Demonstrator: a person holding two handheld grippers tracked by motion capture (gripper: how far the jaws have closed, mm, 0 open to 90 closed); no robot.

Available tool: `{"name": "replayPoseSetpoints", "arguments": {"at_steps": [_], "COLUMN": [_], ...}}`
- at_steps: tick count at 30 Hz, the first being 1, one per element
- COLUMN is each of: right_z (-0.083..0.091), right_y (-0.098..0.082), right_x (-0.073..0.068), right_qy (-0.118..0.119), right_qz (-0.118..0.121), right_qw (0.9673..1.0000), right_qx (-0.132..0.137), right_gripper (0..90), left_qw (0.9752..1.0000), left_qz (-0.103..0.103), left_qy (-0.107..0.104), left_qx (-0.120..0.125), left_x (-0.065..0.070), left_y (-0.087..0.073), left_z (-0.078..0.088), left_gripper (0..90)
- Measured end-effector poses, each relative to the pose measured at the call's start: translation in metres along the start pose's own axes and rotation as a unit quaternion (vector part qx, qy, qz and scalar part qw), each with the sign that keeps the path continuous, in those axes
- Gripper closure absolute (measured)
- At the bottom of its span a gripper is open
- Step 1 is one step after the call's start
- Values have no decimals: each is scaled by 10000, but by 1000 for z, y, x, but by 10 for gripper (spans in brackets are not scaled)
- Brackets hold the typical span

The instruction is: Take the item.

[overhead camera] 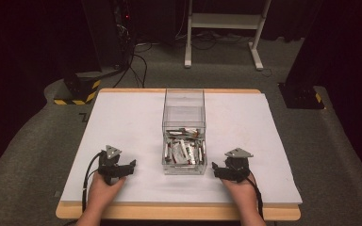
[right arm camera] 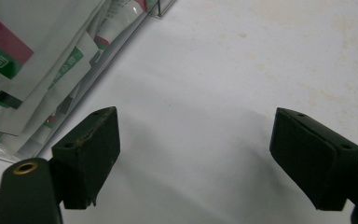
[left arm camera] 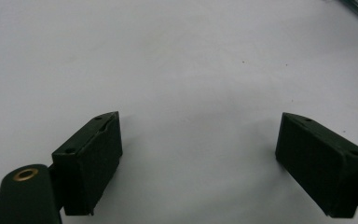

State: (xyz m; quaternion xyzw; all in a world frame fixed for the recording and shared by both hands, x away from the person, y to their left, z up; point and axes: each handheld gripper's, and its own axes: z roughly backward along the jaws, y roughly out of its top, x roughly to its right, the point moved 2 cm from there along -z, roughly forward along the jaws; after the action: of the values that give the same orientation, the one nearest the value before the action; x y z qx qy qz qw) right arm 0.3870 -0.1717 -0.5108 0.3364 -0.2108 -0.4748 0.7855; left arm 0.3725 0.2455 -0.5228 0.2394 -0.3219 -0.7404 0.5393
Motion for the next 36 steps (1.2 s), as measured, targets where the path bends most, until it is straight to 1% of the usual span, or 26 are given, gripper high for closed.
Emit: {"name": "replayPoseSetpoints", "arguments": {"at_steps": [2,3,5,7,13,14,18,24,25,28,30,36], "right_z": [1,2,3,4,7,8,9,10,11,13,17,24], "right_y": [0,1,2,3,4,5,6,5,6,7,9,13], "right_x": [-1,0,-1,0,-1,-1,-2,-2,-2,-2,-1,-3], "right_qy": [10,69,148,196,231,267,263,314,319,325,308,323], "right_qz": [-15,15,-16,3,14,53,103,66,70,52,55,114], "right_qw": [10000,10000,9999,9998,9996,9994,9993,9991,9989,9985,9980,9972], "right_qx": [25,69,68,103,168,206,260,266,345,426,557,667], "right_gripper": [201,208,215,218,230,231,229,229,228,228,229,241], "left_qw": [10000,10000,10000,10000,10000,10000,10000,10000,10000,10000,10000,10000], "left_qz": [2,4,2,2,3,2,5,3,2,5,6,4], "left_qy": [-2,-1,-2,-2,-1,-2,-1,-1,-2,-2,-2,-2], "left_qx": [-3,-1,-2,-3,-3,-4,-3,-4,-6,-3,-3,-3], "left_x": [0,0,0,0,0,0,0,0,0,0,0,0], "left_y": [0,0,0,0,0,0,0,0,0,0,0,0], "left_z": [0,0,0,0,0,0,0,0,0,0,0,0], "left_gripper": [147,147,147,147,147,147,147,147,147,147,147,147]}}
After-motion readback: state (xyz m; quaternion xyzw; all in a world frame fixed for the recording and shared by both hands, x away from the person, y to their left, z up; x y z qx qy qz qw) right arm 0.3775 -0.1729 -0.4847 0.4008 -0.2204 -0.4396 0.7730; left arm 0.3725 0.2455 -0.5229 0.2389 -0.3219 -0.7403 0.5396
